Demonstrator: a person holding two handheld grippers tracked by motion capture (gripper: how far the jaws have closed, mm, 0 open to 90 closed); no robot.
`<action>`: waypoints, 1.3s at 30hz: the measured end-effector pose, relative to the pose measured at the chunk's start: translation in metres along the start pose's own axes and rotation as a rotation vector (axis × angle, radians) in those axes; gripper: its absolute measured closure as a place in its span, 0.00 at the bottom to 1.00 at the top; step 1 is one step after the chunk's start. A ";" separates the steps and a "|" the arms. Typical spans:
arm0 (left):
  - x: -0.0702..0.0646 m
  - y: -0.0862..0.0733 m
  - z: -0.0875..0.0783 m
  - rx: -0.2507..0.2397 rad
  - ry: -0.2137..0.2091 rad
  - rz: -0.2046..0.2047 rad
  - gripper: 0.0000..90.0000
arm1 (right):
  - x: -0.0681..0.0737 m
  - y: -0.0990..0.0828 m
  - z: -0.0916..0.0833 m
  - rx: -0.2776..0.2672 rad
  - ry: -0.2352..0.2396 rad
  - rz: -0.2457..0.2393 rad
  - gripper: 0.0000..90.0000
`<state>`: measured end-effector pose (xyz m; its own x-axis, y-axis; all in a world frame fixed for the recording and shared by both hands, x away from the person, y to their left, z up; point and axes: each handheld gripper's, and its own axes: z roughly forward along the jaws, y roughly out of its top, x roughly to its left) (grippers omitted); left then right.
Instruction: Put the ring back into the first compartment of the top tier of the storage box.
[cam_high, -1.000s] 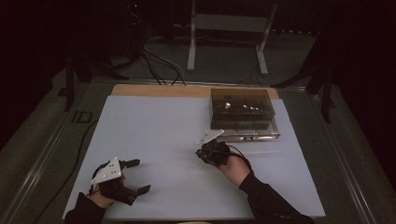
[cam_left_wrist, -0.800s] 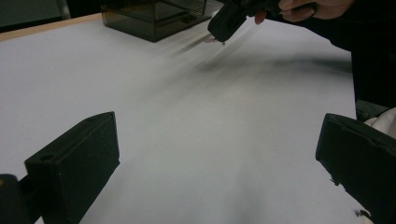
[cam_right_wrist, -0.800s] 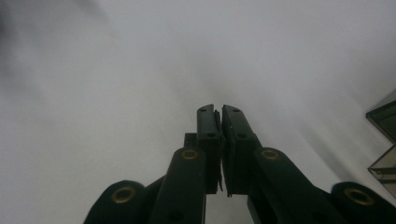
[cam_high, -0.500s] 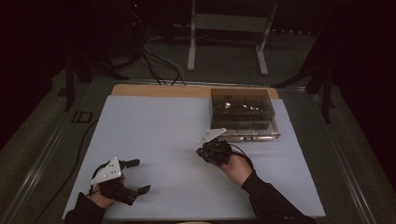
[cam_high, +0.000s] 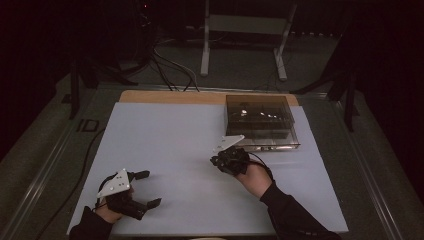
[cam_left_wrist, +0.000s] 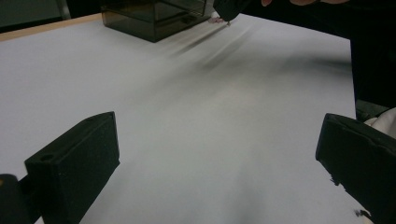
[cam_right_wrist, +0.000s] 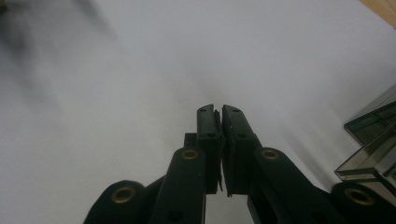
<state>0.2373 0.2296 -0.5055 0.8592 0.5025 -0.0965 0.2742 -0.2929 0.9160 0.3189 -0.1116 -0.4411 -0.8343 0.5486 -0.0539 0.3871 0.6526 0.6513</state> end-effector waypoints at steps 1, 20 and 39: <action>0.000 0.000 0.000 0.000 0.000 0.000 0.01 | 0.000 0.000 -0.001 -0.002 0.001 0.001 0.97; 0.000 0.000 0.000 -0.001 0.000 -0.001 0.01 | -0.008 0.010 -0.019 -0.037 -0.019 0.004 0.96; 0.000 0.000 0.000 -0.001 0.002 0.002 0.01 | -0.018 0.019 -0.036 -0.069 -0.054 0.008 0.96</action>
<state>0.2376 0.2300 -0.5053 0.8589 0.5034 -0.0941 0.2719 -0.2927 0.9167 0.3267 -0.1281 -0.4005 -0.8082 0.5822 -0.0886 0.3638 0.6120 0.7022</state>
